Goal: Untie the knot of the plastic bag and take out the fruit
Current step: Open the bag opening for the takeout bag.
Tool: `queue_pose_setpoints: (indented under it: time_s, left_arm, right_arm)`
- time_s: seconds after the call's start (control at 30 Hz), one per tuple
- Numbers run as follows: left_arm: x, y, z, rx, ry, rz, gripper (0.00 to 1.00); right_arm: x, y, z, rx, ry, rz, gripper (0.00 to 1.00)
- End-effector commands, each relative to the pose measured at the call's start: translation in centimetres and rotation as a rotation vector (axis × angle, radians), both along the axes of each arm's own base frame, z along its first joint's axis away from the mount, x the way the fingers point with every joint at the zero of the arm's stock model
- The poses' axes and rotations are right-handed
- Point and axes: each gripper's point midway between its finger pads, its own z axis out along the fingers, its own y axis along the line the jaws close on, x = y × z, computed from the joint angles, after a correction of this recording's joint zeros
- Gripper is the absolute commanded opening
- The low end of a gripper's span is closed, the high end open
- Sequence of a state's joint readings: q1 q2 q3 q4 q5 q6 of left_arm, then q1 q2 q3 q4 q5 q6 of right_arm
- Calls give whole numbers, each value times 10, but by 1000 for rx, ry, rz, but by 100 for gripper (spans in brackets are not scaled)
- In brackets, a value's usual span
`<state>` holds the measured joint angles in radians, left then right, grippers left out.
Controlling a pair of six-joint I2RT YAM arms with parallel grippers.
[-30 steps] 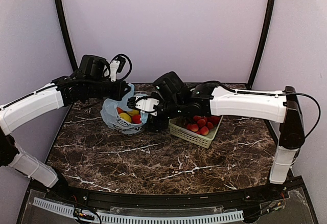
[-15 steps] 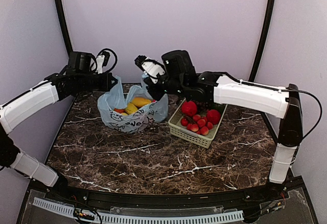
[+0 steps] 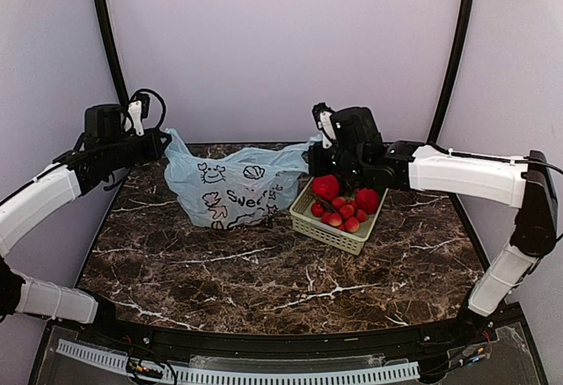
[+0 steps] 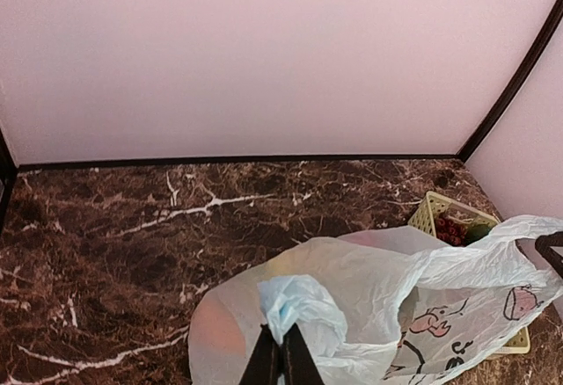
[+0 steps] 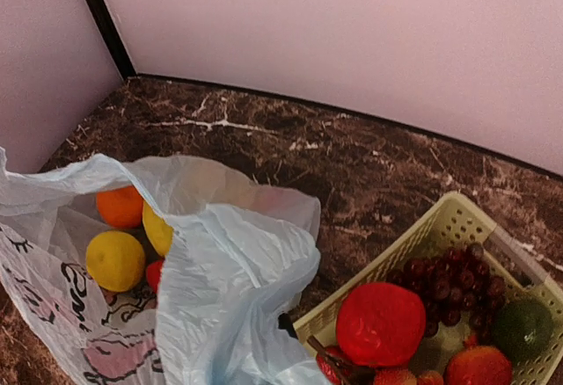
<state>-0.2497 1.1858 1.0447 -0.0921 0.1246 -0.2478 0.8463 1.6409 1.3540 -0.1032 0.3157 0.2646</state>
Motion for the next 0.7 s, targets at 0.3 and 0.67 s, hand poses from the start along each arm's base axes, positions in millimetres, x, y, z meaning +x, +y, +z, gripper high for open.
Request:
queue_pose_setpoints:
  time_s: [0.3,0.67]
  left_arm:
    - [-34,11,-56,-102,84,35,1]
    - [-68,-16,-60,-197,-10,-167,1]
  right_arm:
    - [-47,-6,-79,158,305,25,0]
    - [-73,-30,29,214,-90,178,80]
